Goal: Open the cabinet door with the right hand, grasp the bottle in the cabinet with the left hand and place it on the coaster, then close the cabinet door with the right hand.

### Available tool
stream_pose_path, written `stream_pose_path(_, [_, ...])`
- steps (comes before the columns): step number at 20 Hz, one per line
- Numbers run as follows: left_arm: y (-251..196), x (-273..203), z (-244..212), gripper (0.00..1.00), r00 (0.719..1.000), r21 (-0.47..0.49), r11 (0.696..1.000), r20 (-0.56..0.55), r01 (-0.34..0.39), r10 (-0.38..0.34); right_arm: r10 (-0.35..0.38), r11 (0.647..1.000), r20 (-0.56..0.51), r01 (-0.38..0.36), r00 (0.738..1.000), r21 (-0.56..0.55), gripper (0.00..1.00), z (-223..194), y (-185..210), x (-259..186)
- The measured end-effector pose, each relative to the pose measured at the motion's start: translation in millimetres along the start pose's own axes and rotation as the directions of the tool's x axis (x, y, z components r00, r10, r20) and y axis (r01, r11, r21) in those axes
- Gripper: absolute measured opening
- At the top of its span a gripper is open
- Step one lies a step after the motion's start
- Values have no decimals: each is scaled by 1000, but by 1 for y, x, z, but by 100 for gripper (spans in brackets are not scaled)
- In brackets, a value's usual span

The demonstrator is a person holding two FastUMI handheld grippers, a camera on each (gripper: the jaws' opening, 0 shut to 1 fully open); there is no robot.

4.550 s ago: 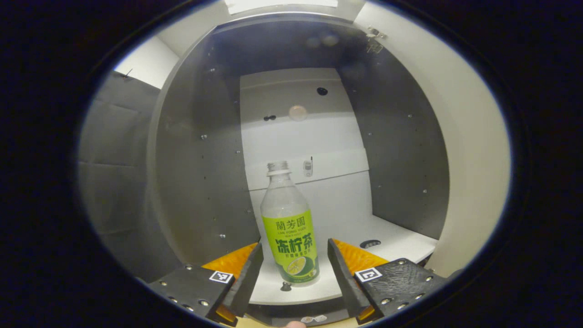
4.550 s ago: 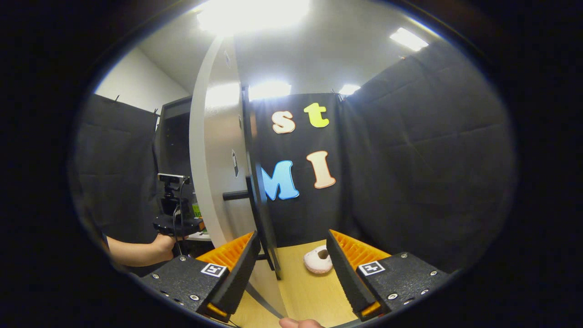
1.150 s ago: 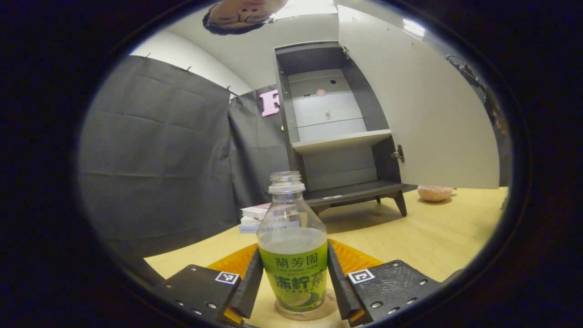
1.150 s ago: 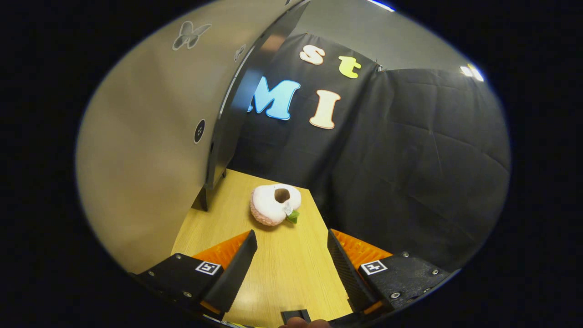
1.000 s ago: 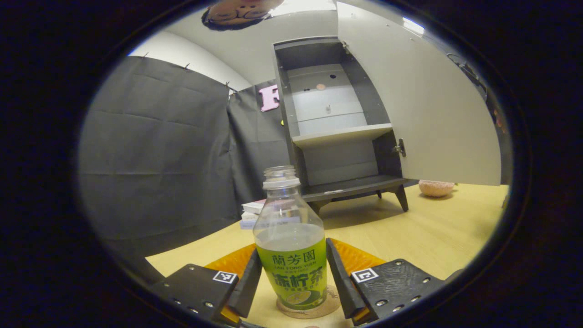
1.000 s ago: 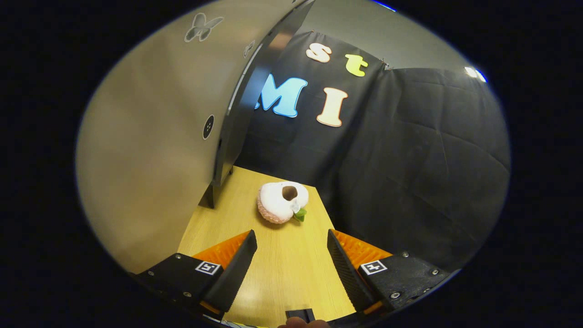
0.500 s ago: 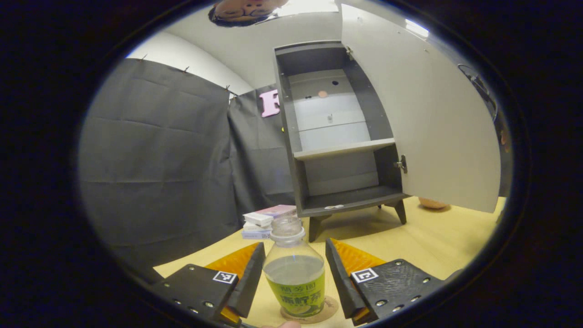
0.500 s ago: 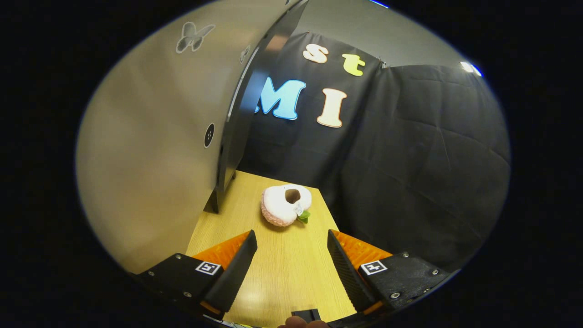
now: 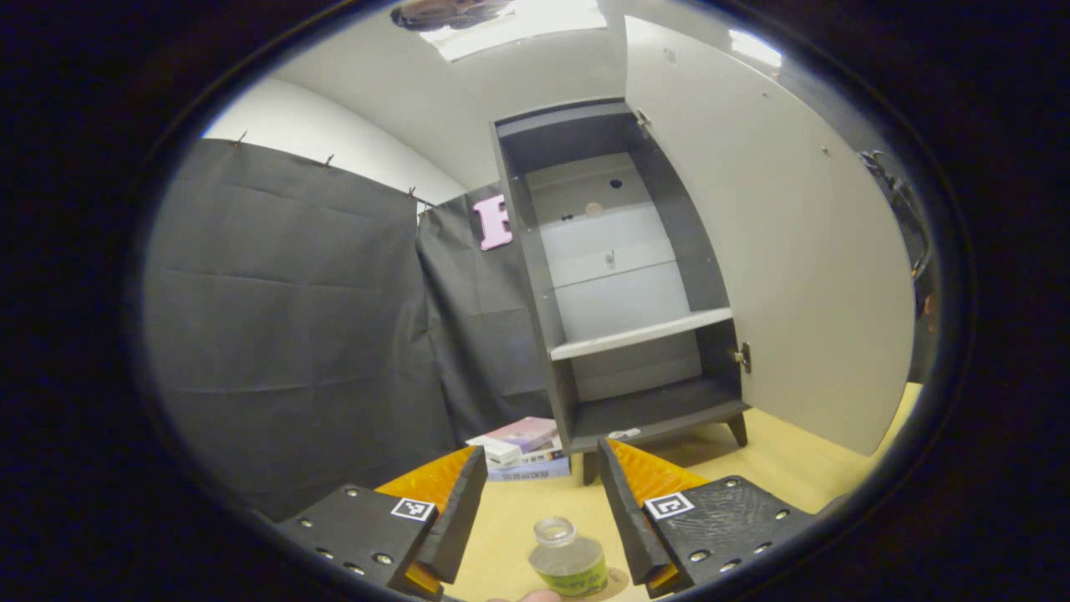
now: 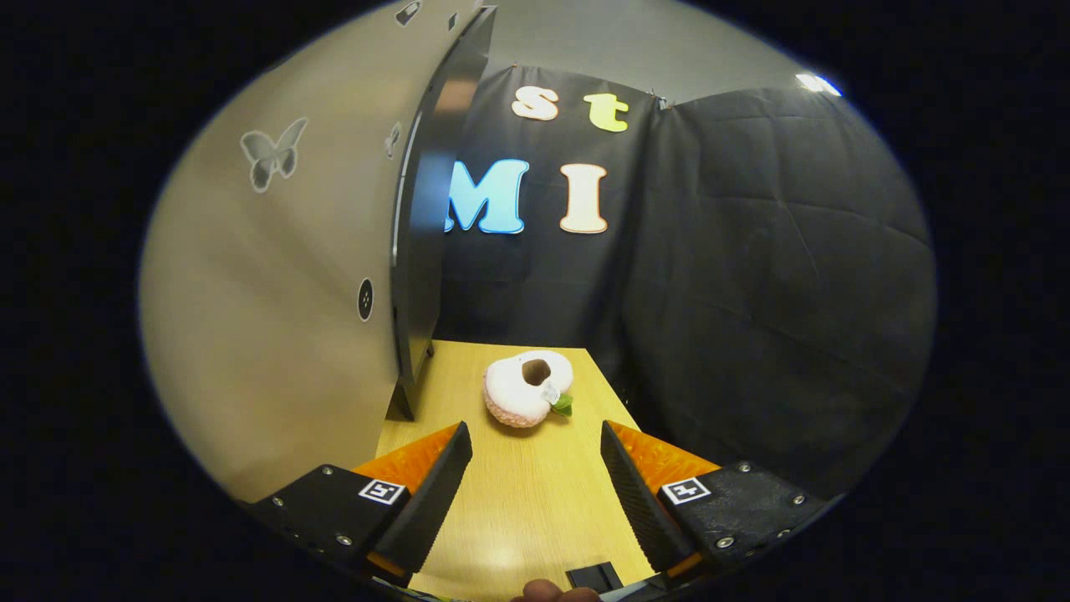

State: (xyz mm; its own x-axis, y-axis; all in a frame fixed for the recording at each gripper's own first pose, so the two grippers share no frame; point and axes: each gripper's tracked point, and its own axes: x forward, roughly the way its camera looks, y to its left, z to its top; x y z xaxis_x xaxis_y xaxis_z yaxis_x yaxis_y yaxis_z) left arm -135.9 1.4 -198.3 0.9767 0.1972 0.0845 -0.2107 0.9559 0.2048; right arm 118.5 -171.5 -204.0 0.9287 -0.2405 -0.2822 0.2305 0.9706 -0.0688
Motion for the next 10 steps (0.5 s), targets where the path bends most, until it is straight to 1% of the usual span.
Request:
stream_pose_path(2, [4, 7, 38, 75, 1000, -6, 1000, 16, 14, -14, -12, 998, 9, 12, 1000, 68, 95, 8, -9, -4])
stream_pose_path(3, [5, 11, 58, 80, 999, -12, 1000, 28, 25, -25, -3, 994, 17, 1, 1000, 108, 95, 14, -10, -6])
stream_pose_path(4, [5, 16, 78, 75, 999, -17, 999, 36, 34, -34, 7, 990, 30, -11, 1000, 141, 96, 22, -12, -9])
stream_pose_path(5, [5, 21, 95, 75, 998, -14, 999, 38, 43, -42, 2, 986, 50, -11, 999, 164, 96, 33, -18, -12])
stream_pose_path(6, [7, 28, 112, 71, 998, -8, 999, 38, 44, -44, 0, 982, 73, -14, 997, 189, 96, 46, -25, -16])
stream_pose_path(7, [5, 35, 125, 71, 998, -7, 999, 30, 51, -51, 9, 975, 101, -32, 995, 221, 96, 62, -27, -22])
stream_pose_path(8, [2, 42, 139, 75, 998, -21, 998, 26, 65, -64, 23, 969, 119, -51, 993, 243, 96, 75, -27, -27])
stream_pose_path(9, [-1, 49, 149, 70, 998, -34, 997, 9, 69, -68, 35, 965, 141, -70, 989, 253, 95, 88, -30, -31])
stream_pose_path(10, [-2, 54, 158, 80, 998, -49, 996, -5, 70, -70, 56, 962, 152, -94, 987, 256, 95, 99, -29, -35])
